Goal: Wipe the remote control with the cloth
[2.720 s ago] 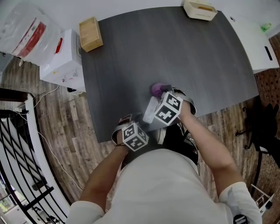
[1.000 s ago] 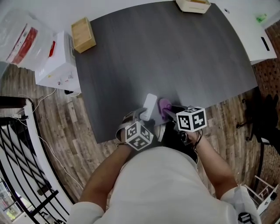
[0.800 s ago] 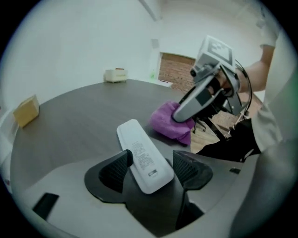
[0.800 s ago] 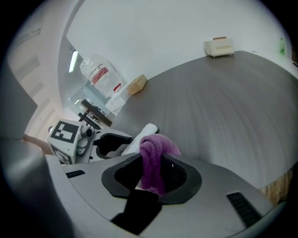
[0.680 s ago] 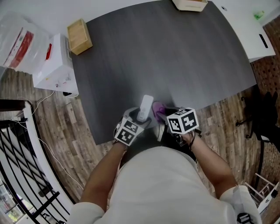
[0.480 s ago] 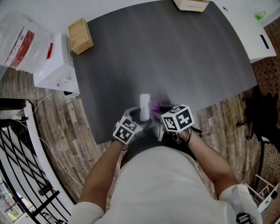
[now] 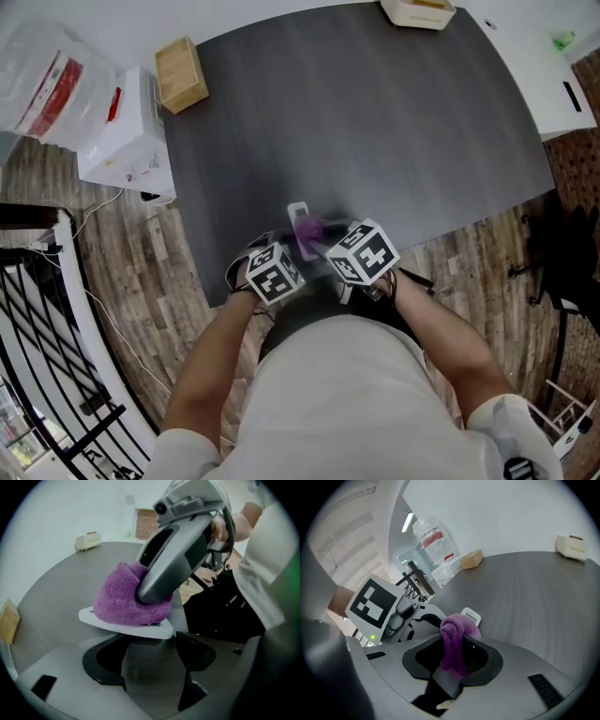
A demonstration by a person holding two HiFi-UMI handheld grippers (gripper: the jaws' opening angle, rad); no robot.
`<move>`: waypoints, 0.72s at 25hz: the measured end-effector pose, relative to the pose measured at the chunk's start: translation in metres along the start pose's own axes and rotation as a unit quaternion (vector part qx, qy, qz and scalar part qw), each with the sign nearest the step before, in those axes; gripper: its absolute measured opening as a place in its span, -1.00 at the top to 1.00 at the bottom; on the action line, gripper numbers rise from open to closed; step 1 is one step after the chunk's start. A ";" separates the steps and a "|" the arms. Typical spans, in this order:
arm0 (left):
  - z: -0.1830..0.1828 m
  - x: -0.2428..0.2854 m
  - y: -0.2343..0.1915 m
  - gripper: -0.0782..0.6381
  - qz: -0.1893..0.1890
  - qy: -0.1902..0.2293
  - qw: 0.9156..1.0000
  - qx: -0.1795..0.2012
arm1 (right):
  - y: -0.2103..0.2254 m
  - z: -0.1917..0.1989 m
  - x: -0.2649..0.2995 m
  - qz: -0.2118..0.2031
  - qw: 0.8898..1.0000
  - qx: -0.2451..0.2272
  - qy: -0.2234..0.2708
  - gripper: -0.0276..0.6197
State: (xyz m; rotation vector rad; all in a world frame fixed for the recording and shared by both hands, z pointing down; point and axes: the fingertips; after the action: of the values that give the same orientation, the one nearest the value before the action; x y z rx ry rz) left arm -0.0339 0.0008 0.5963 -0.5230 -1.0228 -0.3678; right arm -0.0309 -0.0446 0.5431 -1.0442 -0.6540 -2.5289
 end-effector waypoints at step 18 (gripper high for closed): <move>-0.003 -0.024 -0.023 -0.10 -0.007 0.121 0.983 -0.137 | 0.041 0.006 -0.006 0.042 0.997 -0.015 -0.056 0.57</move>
State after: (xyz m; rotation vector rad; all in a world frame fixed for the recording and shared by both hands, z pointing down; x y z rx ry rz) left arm -0.0554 -0.0184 0.5791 -0.7004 -0.7435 -0.5752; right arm -0.0045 -0.0750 0.5546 -1.2068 -0.5896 -2.4292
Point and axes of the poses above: the fingertips, and each gripper's own axes: x forward along the fingers, y to its right, z out of its underside, and after that the axes turned 11 degrees about -x, right-handed
